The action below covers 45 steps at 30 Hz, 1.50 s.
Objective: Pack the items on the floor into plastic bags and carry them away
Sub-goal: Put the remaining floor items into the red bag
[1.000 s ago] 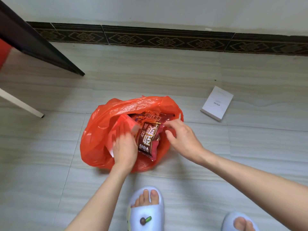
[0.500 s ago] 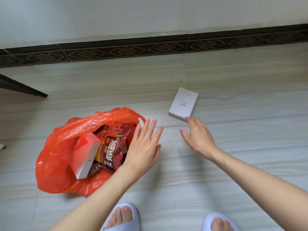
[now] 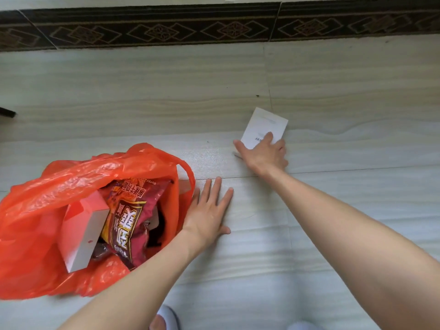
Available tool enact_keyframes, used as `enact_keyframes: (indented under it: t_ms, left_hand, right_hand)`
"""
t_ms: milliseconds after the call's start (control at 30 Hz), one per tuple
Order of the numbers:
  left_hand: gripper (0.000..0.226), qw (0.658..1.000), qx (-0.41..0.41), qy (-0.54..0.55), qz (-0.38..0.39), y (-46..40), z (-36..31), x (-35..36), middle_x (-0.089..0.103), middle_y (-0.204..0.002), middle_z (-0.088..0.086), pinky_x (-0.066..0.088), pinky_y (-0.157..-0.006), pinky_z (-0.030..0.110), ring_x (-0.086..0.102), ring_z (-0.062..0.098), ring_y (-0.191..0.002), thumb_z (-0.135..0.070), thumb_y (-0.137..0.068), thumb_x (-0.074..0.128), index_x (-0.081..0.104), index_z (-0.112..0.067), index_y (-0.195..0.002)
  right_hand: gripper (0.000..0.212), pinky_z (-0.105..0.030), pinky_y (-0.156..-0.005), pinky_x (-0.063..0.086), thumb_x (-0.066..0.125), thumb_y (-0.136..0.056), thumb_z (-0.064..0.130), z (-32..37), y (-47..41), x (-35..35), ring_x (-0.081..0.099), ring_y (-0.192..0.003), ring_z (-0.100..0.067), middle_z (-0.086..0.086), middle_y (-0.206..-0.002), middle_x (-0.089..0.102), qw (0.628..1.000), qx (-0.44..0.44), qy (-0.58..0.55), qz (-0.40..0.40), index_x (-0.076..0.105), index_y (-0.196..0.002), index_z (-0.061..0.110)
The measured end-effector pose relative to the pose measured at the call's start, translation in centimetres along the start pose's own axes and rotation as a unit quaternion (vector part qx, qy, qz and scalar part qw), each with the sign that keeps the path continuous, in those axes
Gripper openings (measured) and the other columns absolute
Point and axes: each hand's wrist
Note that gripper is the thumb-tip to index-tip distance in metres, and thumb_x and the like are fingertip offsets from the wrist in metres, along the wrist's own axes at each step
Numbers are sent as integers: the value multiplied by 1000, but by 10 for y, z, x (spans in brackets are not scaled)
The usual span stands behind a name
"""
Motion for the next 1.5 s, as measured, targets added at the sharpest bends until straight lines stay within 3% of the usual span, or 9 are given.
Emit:
enact_keyframes:
  t_ms: [300, 500, 600, 733, 867, 1033, 1233, 1400, 1500]
  left_hand:
    - [93, 1000, -7, 15, 11, -2, 1, -2, -25, -151, 10, 5, -114, 42, -18, 30, -141, -53, -84, 50, -14, -25, -144]
    - [59, 996, 34, 51, 58, 23, -4, -37, -3, -155, 13, 24, -110, 43, 2, 26, -143, -33, -93, 43, 17, -15, -143]
    - [49, 994, 102, 10, -23, 68, -5, -45, 17, -152, 16, 25, -110, 41, 16, 30, -141, -25, -91, 45, 33, -12, -137]
    - [42, 975, 91, 36, -199, 135, 21, -38, 67, -109, 7, 53, -81, 34, 64, 25, -103, -24, -57, 79, 67, -21, -97]
    - [37, 934, 0, 159, -321, 208, 57, -22, 61, -116, 14, 49, -89, 39, 57, 32, -109, -10, -77, 43, 59, -10, -111]
    - [43, 848, -186, 245, -432, 272, 114, 2, 52, -120, 14, 40, -94, 39, 45, 27, -114, -10, -80, 45, 49, -9, -122]
    - [75, 740, -337, 477, -334, 263, 175, 25, 29, -146, 13, 22, -109, 34, 26, 25, -136, -29, -82, 65, 24, -10, -143]
    - [86, 702, -285, 585, -288, 247, 193, 32, 45, -136, 0, 34, -107, 36, 43, 14, -125, -63, -58, 62, 41, -29, -134]
    - [72, 677, -280, 603, -316, 243, 192, 38, 53, -128, -5, 39, -104, 33, 50, 10, -116, -60, -62, 64, 52, -28, -125]
  right_hand:
    - [72, -41, -97, 35, 65, -72, 39, -13, 5, -7, 29, -123, -35, -17, -137, 26, 996, -70, 52, 6, 31, -130, 11]
    - [69, -39, -101, 29, 64, -72, 39, -50, 69, -57, 31, -124, -30, -6, -137, 35, 987, -144, 51, 49, 37, -133, 23]
    - [70, -38, -103, 30, 64, -71, 39, -52, 109, -79, 32, -123, -28, -4, -136, 36, 979, -187, 57, 63, 36, -133, 24]
    - [75, -38, -101, 31, 62, -63, 45, -33, 171, -95, 30, -123, -26, 0, -135, 36, 954, -266, 96, 101, 38, -131, 26]
    - [79, -40, -102, 32, 50, -52, 50, -5, 231, -94, 31, -122, -24, 0, -133, 38, 908, -354, 146, 170, 40, -128, 28]
    - [81, -40, -106, 27, 42, -54, 56, 40, 273, -58, 27, -124, -27, -4, -139, 32, 847, -449, 218, 183, 39, -129, 26]
    - [62, -48, -106, 29, 68, -71, 43, 90, 267, 23, 38, -129, -37, -21, -142, 38, 837, -514, 185, 37, 54, -122, 9]
    - [39, -40, -90, 43, 46, -81, 42, 71, 254, 47, 57, -101, -30, -9, -108, 62, 884, -464, 13, -59, 62, -99, 11]
    - [37, -36, -84, 38, 39, -83, 41, 51, 233, 36, 53, -92, -28, -7, -96, 58, 928, -337, -135, -83, 57, -95, 11]
Point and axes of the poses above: each hand's wrist, its own y-axis away from the middle knuckle, its own x-axis out of the palm, z = x × y
